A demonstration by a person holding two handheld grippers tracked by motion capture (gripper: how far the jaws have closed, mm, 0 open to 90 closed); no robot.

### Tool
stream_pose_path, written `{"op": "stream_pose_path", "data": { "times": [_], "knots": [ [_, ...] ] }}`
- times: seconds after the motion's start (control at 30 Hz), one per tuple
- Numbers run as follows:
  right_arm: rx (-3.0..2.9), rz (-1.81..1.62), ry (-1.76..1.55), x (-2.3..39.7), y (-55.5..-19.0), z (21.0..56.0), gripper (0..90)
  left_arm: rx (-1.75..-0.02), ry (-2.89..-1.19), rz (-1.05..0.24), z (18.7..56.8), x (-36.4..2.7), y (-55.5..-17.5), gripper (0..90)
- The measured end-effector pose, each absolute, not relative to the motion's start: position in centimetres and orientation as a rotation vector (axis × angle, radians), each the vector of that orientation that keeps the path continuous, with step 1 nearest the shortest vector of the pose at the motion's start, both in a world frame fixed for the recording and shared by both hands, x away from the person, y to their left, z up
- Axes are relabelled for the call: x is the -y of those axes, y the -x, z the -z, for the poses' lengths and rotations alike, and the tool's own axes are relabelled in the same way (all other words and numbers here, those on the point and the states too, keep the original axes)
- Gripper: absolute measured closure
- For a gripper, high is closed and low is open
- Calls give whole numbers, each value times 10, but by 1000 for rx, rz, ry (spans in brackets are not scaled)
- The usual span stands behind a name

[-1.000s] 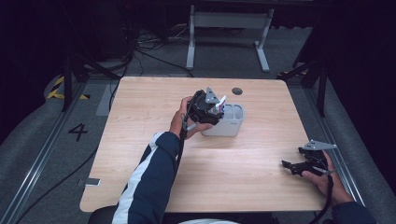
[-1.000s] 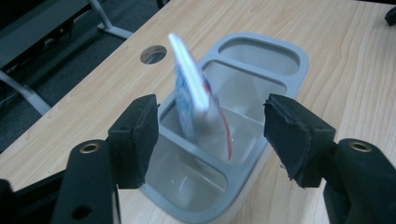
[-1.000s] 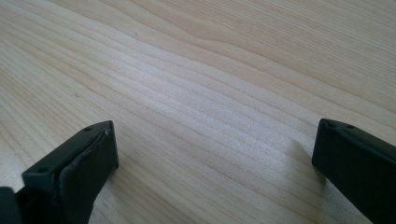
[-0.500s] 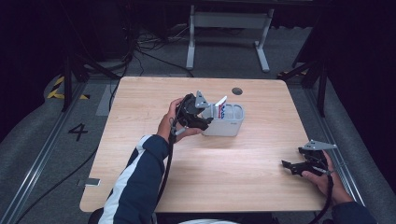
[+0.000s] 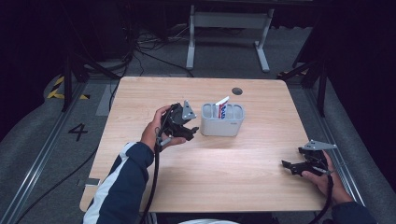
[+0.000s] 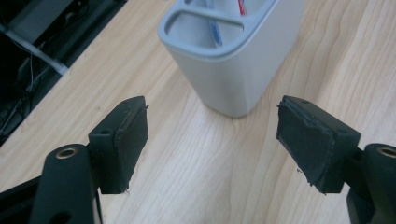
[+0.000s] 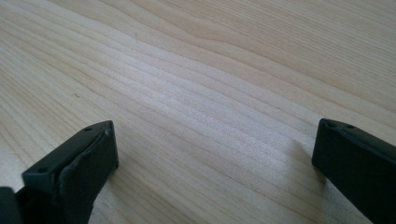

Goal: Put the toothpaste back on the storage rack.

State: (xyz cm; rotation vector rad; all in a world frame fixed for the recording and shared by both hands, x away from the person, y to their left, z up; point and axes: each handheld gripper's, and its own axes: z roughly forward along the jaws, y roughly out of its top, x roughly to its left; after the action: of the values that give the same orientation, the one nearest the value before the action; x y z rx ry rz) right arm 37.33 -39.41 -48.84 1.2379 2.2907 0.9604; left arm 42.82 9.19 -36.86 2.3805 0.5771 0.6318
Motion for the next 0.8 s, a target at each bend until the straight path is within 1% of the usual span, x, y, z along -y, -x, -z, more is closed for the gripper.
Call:
{"op": "stream_pose_path", "data": {
  "times": [0.33,0.57,0.8],
  "knots": [
    [-2289,-960,-1241,394,-373,488,6,-590,-2468,-680,383,-114,-414,241],
    [-2289,-959,-1242,394,-373,488,6,-622,-2510,-678,393,-135,-406,212],
    [-2289,-960,-1243,394,-373,488,6,-660,-2531,-671,406,-151,-400,209]
  ]
}}
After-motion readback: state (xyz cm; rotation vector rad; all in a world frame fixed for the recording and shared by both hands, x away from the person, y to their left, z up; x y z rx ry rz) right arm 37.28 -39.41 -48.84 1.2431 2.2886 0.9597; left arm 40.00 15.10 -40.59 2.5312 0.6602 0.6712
